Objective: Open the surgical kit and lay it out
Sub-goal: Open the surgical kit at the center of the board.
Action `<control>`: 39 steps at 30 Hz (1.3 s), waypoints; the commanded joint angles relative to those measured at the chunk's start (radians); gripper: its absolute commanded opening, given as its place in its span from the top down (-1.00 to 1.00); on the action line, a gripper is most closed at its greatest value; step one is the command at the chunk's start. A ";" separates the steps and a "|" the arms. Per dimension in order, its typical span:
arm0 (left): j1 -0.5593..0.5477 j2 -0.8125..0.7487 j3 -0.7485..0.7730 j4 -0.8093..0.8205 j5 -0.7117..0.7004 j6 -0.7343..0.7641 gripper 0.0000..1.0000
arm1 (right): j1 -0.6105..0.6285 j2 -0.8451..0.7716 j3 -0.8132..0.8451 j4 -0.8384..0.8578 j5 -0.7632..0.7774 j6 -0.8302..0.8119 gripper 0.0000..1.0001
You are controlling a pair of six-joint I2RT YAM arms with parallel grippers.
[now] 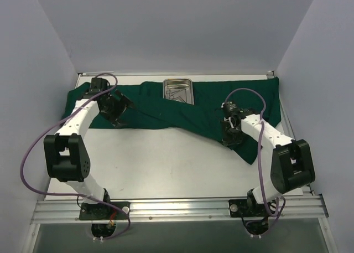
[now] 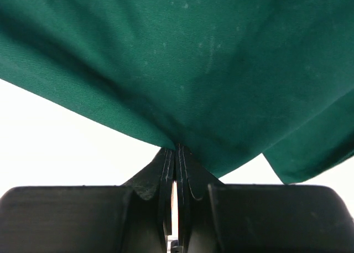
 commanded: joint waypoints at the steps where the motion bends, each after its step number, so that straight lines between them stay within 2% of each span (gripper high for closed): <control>1: 0.005 0.077 0.064 0.125 -0.020 -0.050 -0.86 | -0.019 0.026 0.037 -0.043 -0.066 -0.028 1.00; 6: 0.024 0.209 0.170 0.104 -0.103 -0.041 -0.84 | -0.015 0.037 0.088 -0.046 -0.097 -0.020 1.00; 10: 0.078 0.263 0.174 0.220 -0.144 -0.044 -0.68 | -0.005 0.026 0.076 -0.040 -0.095 -0.014 1.00; 11: 0.087 0.277 0.173 0.271 -0.149 -0.042 -0.58 | -0.005 0.025 0.071 -0.040 -0.092 -0.008 1.00; 14: 0.116 0.334 0.202 0.314 -0.176 -0.019 -0.46 | -0.005 0.019 0.059 -0.038 -0.081 -0.002 1.00; 22: 0.164 0.466 0.274 0.487 -0.155 0.103 -0.26 | -0.004 -0.015 0.048 -0.040 -0.071 0.032 1.00; 25: 0.169 0.492 0.309 0.478 -0.202 0.146 -0.22 | -0.002 -0.018 0.034 -0.041 -0.064 0.035 1.00; 30: 0.192 0.585 0.452 0.412 -0.229 0.188 -0.22 | -0.002 -0.026 0.031 -0.048 -0.058 0.047 1.00; 39: 0.215 0.686 0.549 0.401 -0.227 0.192 -0.21 | -0.001 -0.021 0.046 -0.060 -0.049 0.049 1.00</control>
